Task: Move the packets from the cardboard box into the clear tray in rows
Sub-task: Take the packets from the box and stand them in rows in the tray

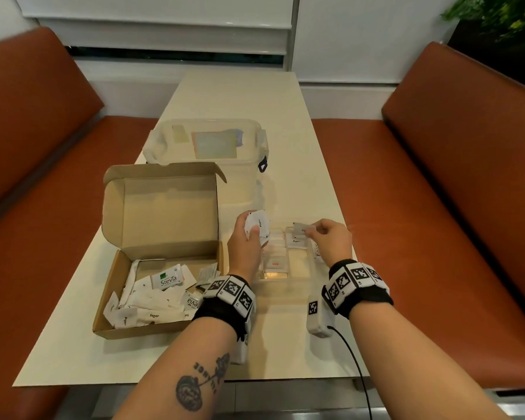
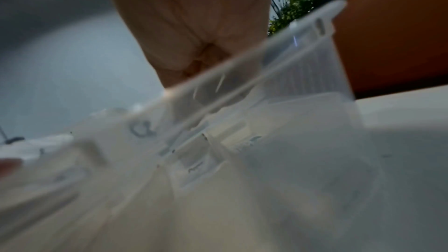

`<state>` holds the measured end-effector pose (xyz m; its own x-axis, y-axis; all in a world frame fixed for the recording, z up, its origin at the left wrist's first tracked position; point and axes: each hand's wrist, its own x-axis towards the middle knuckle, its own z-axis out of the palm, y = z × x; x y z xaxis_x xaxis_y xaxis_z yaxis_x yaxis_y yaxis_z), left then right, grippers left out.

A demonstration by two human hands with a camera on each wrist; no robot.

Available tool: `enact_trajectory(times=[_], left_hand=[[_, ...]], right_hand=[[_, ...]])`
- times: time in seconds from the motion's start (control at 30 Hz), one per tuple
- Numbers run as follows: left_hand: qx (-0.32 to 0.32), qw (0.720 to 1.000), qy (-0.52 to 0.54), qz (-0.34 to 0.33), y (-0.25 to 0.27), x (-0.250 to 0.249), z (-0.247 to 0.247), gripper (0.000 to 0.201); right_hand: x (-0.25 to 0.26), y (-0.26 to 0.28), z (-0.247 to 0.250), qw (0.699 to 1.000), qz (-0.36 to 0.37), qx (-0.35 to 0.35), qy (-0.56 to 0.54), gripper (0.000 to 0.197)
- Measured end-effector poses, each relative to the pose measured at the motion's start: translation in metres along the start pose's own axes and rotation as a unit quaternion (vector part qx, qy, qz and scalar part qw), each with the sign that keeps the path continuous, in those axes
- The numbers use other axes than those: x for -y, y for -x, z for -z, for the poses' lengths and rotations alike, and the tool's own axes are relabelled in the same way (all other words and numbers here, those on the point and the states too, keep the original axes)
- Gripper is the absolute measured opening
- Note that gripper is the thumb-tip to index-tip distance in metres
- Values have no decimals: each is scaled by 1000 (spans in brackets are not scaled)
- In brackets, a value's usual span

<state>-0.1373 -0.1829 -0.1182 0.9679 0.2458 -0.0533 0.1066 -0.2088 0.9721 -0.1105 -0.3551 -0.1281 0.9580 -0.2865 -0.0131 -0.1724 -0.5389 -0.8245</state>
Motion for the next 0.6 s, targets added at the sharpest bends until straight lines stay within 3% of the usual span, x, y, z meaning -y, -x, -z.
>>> enact_trajectory(times=[0.23, 0.6], left_hand=[[12, 1000, -9, 12, 0, 0, 1, 33], [23, 999, 4, 24, 0, 1, 1, 32]], right_hand=[[-2, -8, -16, 989, -11, 29, 145, 14], [-11, -1, -25, 976, 44, 19, 213, 15]])
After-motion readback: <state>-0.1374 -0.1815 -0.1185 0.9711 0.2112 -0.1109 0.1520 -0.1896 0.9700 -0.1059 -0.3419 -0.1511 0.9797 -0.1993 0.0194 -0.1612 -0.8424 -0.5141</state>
